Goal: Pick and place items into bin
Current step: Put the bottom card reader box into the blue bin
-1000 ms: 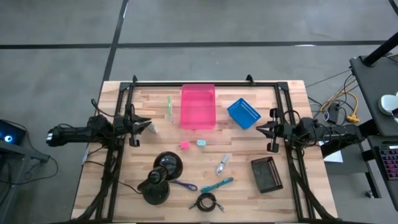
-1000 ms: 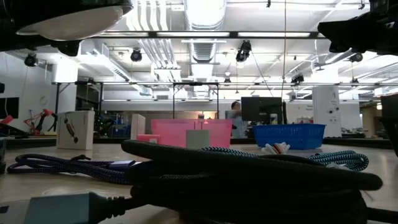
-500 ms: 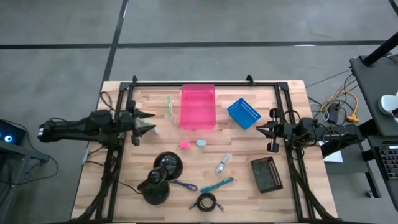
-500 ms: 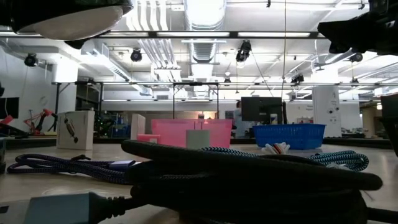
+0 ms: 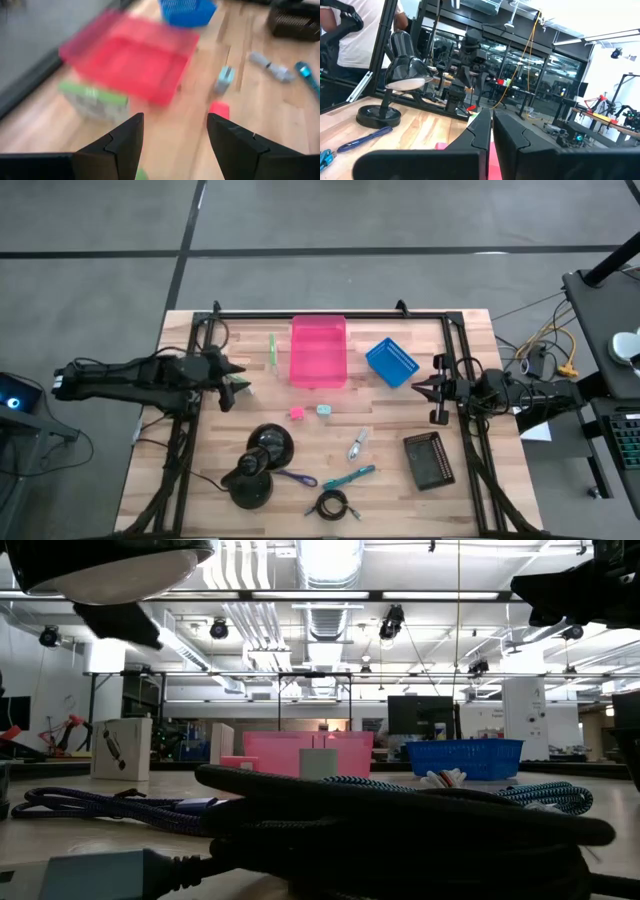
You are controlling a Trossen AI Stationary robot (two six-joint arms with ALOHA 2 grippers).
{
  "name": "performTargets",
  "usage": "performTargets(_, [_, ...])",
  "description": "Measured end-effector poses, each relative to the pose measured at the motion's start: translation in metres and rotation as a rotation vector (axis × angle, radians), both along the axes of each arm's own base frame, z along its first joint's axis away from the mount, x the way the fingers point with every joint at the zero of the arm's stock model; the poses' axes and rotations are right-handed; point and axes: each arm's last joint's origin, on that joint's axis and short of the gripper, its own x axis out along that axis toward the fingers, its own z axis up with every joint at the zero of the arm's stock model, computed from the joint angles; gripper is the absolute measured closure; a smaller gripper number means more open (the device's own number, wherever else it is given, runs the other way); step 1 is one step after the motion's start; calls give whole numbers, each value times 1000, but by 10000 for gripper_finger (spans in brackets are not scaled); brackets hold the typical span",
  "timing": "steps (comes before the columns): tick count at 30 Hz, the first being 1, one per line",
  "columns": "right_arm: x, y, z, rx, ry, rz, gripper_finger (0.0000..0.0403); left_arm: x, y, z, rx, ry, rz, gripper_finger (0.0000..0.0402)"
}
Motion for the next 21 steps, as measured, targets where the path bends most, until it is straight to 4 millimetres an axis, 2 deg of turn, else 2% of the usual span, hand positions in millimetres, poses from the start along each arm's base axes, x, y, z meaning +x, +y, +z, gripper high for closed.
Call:
performTargets(8, [0,0,0,0,0,0,394,5,0,-7,-202,226,222,199])
performTargets(14, [0,0,0,0,0,0,394,13,0,-6,-114,433,141,199])
performTargets(21, [0,0,0,-5,0,-1,394,33,0,7,-1,572,-4,199])
